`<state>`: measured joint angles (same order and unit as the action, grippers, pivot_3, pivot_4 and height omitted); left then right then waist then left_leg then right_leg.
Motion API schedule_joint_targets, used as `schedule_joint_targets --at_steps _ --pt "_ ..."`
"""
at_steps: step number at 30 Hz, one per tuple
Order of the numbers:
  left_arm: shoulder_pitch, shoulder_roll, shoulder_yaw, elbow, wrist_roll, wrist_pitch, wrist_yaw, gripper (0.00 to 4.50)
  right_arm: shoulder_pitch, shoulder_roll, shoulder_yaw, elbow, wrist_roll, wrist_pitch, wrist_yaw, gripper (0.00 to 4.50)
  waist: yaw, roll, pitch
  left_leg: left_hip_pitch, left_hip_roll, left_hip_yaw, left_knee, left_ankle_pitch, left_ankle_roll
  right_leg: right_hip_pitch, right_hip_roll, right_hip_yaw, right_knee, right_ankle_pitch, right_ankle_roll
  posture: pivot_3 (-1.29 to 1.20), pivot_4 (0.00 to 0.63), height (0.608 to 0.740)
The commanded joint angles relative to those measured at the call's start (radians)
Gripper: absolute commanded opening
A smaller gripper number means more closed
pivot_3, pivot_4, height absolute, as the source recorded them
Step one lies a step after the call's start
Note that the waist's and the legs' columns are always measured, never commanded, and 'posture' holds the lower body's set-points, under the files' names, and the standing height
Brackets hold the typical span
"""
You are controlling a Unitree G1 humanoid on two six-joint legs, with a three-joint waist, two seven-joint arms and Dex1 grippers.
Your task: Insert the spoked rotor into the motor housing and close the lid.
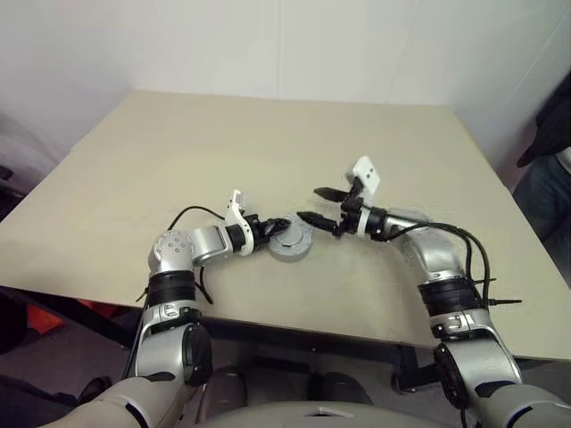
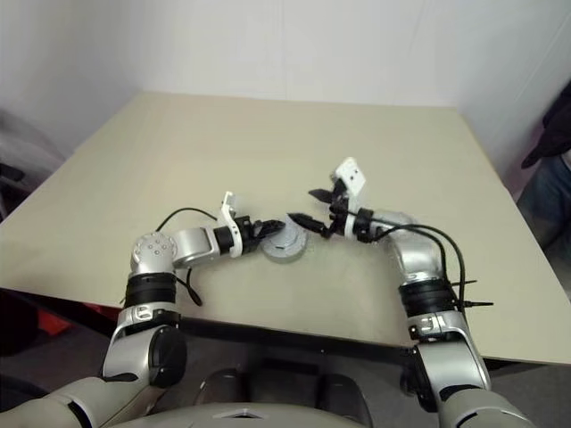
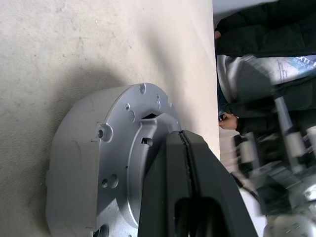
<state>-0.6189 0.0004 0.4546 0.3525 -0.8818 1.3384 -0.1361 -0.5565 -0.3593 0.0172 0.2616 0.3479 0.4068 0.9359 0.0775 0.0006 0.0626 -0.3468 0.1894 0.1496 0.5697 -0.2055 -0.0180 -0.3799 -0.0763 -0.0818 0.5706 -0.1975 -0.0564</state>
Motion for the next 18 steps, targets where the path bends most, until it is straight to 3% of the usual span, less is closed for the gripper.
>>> schedule_joint_targets --at_steps 1,8,18 --pt "0.032 0.018 -0.006 0.024 0.037 0.031 0.038 0.00 -0.061 -0.011 -0.075 -0.043 0.089 0.159 -0.054 4.48 0.000 0.000 0.000 0.000 0.000 0.000 0.000 0.000 0.000 0.000 0.000 0.000 0.000 0.000 0.000 0.00 0.000 0.740" --pt "0.013 0.057 0.046 0.031 0.026 0.004 0.040 0.00 -0.141 0.012 -0.195 0.121 0.154 0.628 -0.300 4.48 -0.001 0.000 0.000 0.001 0.000 0.000 0.000 0.001 -0.001 -0.001 0.000 0.000 0.001 0.000 -0.001 0.00 0.000 0.740" --pt "0.021 0.076 0.064 0.018 0.021 -0.005 0.043 0.00 -0.079 -0.001 -0.202 0.003 0.265 0.972 -0.285 4.48 0.021 0.002 0.000 -0.002 0.000 0.000 0.000 0.004 -0.007 -0.007 0.000 0.001 0.003 0.001 -0.001 0.00 0.000 0.740"
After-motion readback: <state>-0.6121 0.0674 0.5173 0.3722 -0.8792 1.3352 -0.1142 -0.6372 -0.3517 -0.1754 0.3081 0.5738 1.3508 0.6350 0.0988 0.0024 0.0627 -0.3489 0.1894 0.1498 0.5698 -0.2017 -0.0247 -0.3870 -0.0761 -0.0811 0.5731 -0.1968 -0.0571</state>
